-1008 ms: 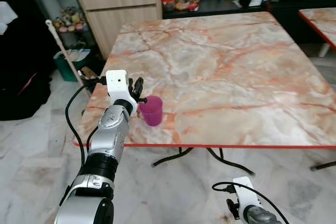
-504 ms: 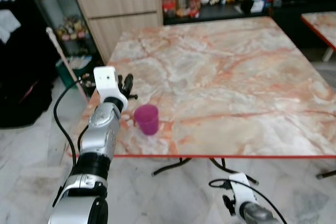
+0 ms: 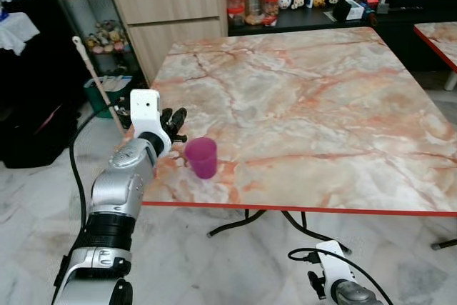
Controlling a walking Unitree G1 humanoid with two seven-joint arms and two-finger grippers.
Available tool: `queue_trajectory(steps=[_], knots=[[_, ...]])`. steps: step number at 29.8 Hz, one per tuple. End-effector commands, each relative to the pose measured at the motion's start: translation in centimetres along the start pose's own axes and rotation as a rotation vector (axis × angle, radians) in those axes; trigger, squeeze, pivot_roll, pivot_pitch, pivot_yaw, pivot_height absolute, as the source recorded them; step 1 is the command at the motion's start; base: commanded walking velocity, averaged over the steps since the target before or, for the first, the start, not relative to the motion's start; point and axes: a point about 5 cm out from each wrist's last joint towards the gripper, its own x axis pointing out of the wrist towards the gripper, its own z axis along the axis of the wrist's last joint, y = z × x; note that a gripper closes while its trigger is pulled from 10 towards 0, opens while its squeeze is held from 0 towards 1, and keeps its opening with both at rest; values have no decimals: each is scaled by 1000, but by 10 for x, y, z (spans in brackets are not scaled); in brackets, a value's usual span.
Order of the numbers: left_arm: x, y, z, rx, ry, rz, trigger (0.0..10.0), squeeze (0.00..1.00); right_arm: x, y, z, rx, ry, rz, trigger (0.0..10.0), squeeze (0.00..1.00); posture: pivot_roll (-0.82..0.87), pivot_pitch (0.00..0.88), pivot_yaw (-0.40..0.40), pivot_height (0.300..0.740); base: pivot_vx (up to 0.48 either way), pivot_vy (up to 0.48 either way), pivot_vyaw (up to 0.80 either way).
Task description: Setting the table
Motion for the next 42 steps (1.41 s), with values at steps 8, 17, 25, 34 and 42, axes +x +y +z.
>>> queue_trajectory(steps=[8,17,25,34,42], knots=[[-5,-11,-3,79,167,-77,10000,1000,0,3,1,-3,5,10,10000,0,-55,0,111,740,0,0,0],[-5,-9,-9,97,208,-61,10000,0,0,4,0,-7,7,13,10000,0,-60,0,117,740,0,0,0],[-2,-8,-19,117,258,-57,10000,0,1,5,1,-7,7,16,10000,0,-60,0,120,740,0,0,0],[5,-12,-22,147,266,-62,10000,0,1,5,2,-2,3,14,10000,0,-63,0,119,740,0,0,0],[14,-19,-19,139,250,-76,10000,0,1,5,3,-1,-2,12,10000,0,-65,0,119,740,0,0,0]])
